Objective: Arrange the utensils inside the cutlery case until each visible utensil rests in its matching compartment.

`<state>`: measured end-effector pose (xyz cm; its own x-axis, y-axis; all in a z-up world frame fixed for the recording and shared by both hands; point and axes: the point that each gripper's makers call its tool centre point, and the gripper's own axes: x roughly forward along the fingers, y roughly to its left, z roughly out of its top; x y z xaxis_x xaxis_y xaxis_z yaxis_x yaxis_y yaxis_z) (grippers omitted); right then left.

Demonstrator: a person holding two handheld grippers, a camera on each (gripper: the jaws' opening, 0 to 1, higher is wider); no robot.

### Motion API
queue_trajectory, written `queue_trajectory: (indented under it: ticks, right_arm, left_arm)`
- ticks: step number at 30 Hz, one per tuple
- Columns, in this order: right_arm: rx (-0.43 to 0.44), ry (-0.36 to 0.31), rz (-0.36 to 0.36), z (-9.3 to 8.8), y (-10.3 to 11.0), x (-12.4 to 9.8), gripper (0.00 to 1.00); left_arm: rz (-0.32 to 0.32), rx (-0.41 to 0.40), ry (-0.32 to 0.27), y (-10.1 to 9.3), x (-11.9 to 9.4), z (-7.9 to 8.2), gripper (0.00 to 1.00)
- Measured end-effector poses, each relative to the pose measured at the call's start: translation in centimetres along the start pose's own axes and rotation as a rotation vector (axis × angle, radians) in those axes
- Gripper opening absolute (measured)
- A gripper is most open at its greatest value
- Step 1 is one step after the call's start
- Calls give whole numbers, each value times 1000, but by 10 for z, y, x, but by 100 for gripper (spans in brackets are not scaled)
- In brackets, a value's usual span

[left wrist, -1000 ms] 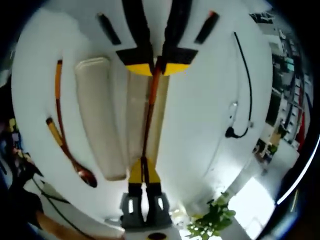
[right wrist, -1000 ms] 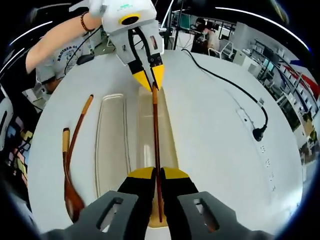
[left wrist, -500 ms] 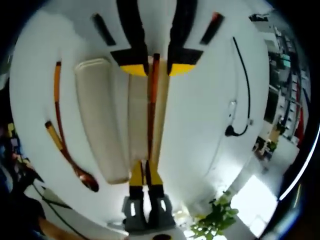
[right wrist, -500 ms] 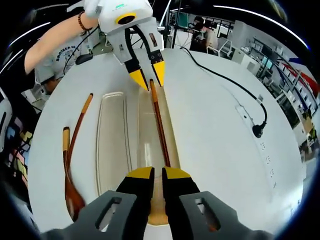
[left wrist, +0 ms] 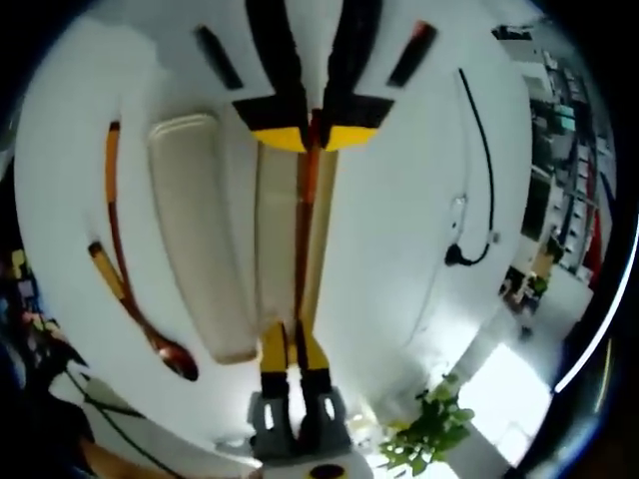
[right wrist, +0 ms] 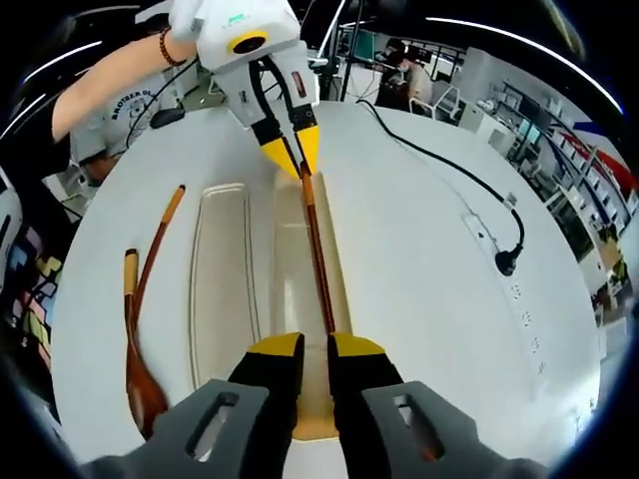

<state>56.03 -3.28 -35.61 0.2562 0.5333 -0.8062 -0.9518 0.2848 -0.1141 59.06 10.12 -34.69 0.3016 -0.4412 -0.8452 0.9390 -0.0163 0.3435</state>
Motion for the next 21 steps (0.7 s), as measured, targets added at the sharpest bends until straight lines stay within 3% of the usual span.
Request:
queue_trajectory:
  ticks: [7,11,12,13,15,17,19,21]
  right_arm:
    - [14,-27,-10,5,-1,-7,11]
    - [46,-44,33,11,15,-8,11]
    - [36,-58,45,16,22,-9,11]
    - [32,-69,47,20,26,-9,11]
    - [47,-123,38,33,36,-8,12]
    - [60,-136,53,39,50,-5,13]
    - [40,-126,67,43,65,0,13]
    - [3,-122,73,46,76,3,13]
  left_arm:
    - [3,24,15,-3,5,1,3]
    - [32,61,47,-3,-8,-4,7]
    - [67,36,14,0,-12,1,7]
    - [142,-16,-65,5,-20,12,8]
    - [214,-53,-191,0,-34,27,17]
    - [235,-99,-193,-13,-40,21,24]
    - [264,-100,-191,-30,-43,13,23]
    - [287,-157,-198,-49,-45,5,25]
